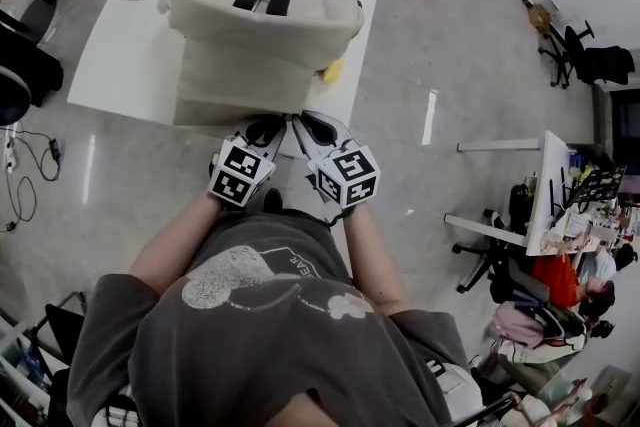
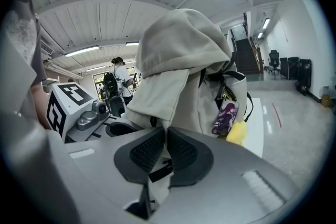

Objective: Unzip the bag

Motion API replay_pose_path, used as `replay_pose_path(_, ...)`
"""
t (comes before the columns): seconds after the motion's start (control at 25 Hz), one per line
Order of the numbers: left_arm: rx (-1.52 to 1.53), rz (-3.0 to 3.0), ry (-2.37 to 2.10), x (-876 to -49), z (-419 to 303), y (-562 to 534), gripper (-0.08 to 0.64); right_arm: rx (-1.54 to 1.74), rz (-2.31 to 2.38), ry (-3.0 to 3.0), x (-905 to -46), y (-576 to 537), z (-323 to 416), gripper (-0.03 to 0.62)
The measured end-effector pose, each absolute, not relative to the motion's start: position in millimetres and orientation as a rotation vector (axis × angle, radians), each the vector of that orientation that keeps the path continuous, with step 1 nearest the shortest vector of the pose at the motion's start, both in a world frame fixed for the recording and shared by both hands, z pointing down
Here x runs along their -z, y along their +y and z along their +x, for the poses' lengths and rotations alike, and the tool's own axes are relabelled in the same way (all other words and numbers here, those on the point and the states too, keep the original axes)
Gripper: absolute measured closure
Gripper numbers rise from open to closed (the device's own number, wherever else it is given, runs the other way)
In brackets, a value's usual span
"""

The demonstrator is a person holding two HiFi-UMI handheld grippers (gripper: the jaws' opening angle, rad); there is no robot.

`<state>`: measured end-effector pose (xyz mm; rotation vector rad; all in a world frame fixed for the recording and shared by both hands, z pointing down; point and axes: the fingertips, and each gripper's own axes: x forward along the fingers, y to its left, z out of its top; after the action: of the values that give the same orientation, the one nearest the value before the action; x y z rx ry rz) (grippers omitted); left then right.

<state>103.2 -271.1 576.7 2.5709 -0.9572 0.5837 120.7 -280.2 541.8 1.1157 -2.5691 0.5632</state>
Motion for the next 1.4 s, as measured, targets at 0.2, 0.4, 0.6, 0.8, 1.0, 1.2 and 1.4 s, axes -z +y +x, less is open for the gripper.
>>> replay_pose_path(0.2, -0.586, 2.549, -0.964, -579.5, 102.1, -270.2, 0.523, -0.563, 1.114, -2.574, -541.3, -279.3, 120.5, 0.572)
replay_pose_path(0.4, -0.553, 2.549, -0.972, -572.5, 89.7, -268.8, 0.531, -0.546, 1.114, -2.574, -541.5, -280.0, 120.7, 0.572)
replay_pose_path(0.6, -0.508, 2.546, -1.033, -564.7, 63.8, -270.7, 0.54, -0.533, 1.118, -2.563, -543.0, -280.6, 120.9, 0.572)
replay_pose_path(0.8, -0.496, 2.57, -1.074, -554.1, 47.2, -274.3, 0.545, -0.504, 1.12, -2.556, -541.5, -279.0, 119.1, 0.572)
replay_pose_path(1.0, -0.478, 2.578, -1.107, -546.4, 36.0, -280.7, 0.546, -0.485, 1.111, -2.551, -541.3, -280.7, 115.9, 0.574)
replay_pose_path(1.2, -0.472, 2.583, -1.121, -544.2, 28.1, -281.4, 0.546, -0.489, 1.101, -2.556, -540.4, -278.2, 112.2, 0.574)
replay_pose_path(1.4, -0.475, 2.605, -1.125, -538.3, 24.0, -280.4, 0.546, -0.459, 1.106, -2.548, -539.2, -278.0, 110.8, 0.574)
